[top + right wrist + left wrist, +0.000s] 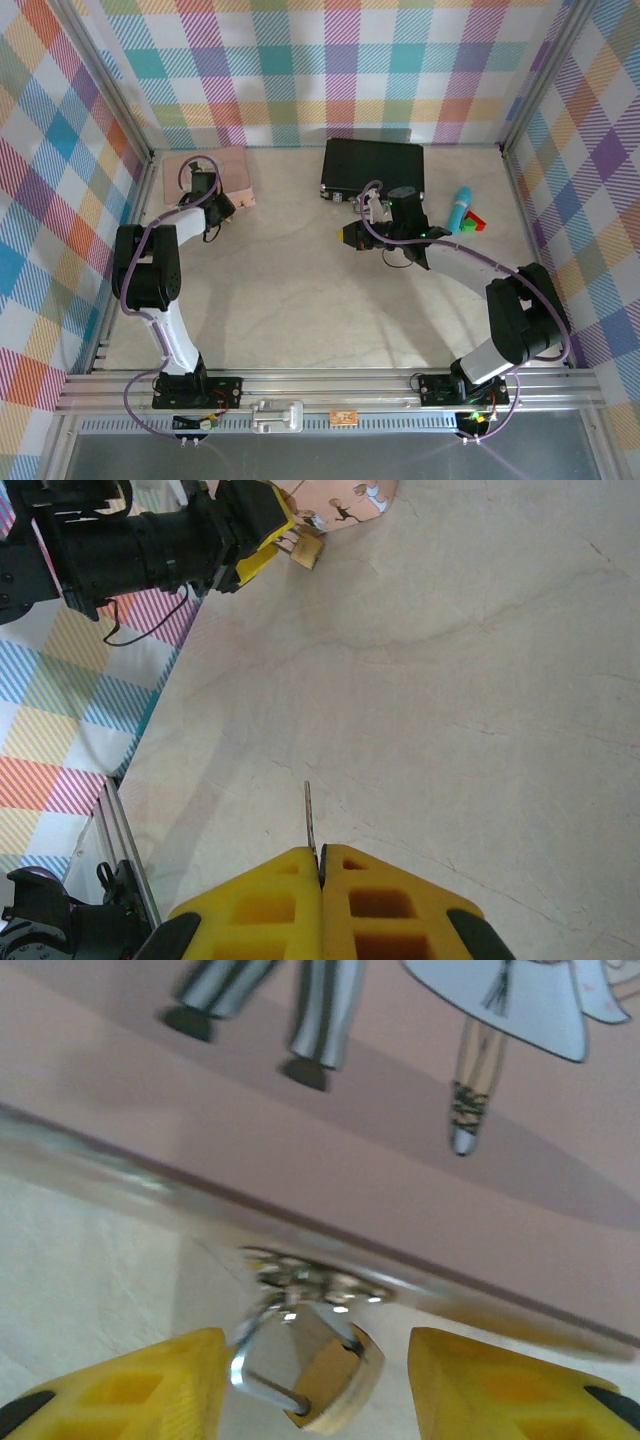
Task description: Unlock the padlock with the key
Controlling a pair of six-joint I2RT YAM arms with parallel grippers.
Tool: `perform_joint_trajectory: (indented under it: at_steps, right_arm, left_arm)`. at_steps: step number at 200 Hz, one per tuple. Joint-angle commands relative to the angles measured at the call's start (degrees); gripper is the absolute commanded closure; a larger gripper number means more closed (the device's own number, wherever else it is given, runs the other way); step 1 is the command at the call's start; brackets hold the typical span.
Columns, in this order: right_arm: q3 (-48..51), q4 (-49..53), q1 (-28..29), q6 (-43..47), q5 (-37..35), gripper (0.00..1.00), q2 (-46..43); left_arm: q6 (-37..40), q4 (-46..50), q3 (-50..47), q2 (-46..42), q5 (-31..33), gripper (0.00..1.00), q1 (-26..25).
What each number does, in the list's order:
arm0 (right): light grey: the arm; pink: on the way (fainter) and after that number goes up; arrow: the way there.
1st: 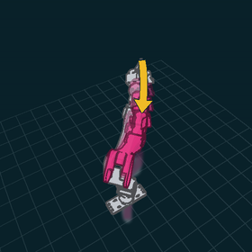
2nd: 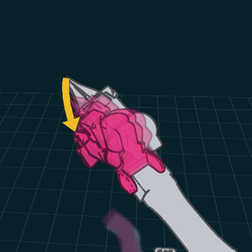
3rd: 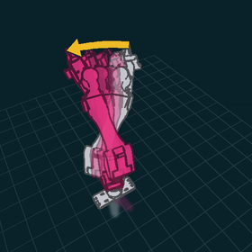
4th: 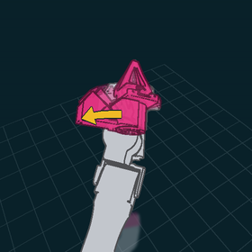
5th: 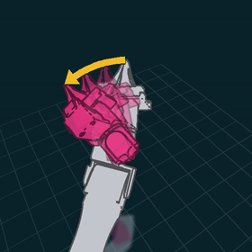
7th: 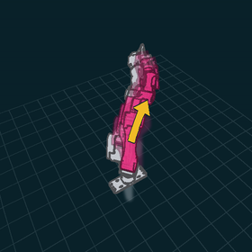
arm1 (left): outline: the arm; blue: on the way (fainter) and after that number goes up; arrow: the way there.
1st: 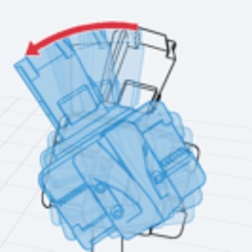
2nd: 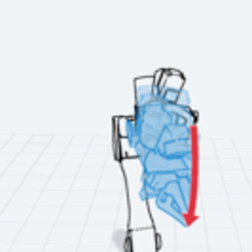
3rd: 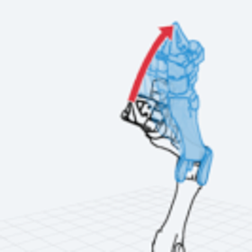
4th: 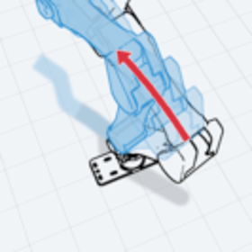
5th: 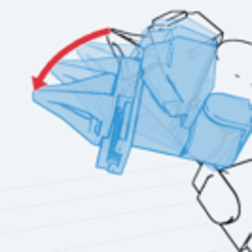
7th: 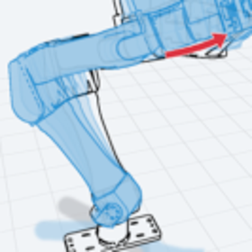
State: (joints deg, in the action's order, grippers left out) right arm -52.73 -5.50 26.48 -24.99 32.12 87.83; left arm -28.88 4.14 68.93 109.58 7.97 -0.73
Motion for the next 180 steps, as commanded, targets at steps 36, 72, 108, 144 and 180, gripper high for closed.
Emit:
perform_joint_trajectory:
  at_steps: [36,72,108,144,180]
  right_arm:
    - [-2.15,-1.38,0.06,-0.47,2.05,1.00,1.85]
    - [-1.70,-1.86,0.07,-0.67,1.82,1.00,0.64]
    - [1.14,-6.34,0.10,-3.53,2.75,1.00,0.66]
    - [2.10,-7.58,0.06,-4.53,3.03,1.00,1.03]
    - [1.58,-6.28,0.06,-3.56,2.69,1.00,0.41]
  left_arm:
    - [-5.72,6.16,0.96,2.11,2.59,0.45,-0.75]
    - [-8.03,4.32,2.77,5.43,0.93,0.43,-1.59]
    - [-6.58,6.19,6.15,8.43,-0.87,0.42,-1.64]
    - [-5.76,7.19,5.37,8.30,-0.81,0.69,-1.65]
    - [-3.88,7.89,2.86,5.36,-0.14,0.83,-1.64]
